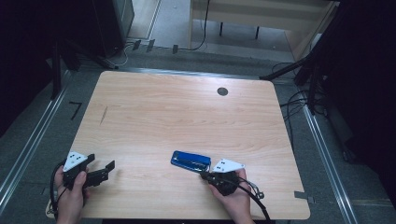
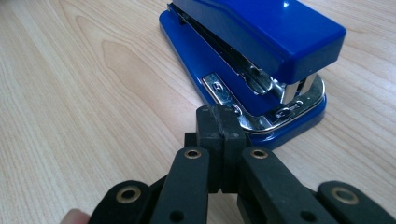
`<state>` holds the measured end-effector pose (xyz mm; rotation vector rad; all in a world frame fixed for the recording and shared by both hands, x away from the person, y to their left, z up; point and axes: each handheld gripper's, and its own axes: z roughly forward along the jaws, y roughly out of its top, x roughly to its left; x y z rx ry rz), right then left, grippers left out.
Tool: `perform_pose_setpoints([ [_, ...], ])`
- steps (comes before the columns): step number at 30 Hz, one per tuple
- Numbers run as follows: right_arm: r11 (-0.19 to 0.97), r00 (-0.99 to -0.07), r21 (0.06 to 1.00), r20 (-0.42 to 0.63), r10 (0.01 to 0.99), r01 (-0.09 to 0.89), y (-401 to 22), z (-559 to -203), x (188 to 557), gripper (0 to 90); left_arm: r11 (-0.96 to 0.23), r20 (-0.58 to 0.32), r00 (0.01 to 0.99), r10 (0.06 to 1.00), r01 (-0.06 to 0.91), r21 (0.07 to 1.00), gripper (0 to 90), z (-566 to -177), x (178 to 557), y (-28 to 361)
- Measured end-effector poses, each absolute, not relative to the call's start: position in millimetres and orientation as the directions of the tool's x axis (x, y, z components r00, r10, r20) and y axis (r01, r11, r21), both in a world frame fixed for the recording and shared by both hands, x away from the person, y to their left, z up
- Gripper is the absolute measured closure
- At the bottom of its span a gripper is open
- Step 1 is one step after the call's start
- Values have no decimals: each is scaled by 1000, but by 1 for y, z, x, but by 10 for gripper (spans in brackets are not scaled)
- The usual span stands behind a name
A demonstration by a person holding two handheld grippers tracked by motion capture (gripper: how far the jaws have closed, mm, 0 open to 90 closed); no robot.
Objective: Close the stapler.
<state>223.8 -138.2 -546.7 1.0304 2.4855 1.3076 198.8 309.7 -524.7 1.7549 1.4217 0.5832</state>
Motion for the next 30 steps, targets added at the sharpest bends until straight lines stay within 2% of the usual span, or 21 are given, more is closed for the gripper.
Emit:
perform_pose_setpoints([
  [30, 359, -721, 771, 181, 669, 526, -145, -547, 235, 900, -69, -118, 268, 956, 598, 799, 155, -525, 200, 309],
])
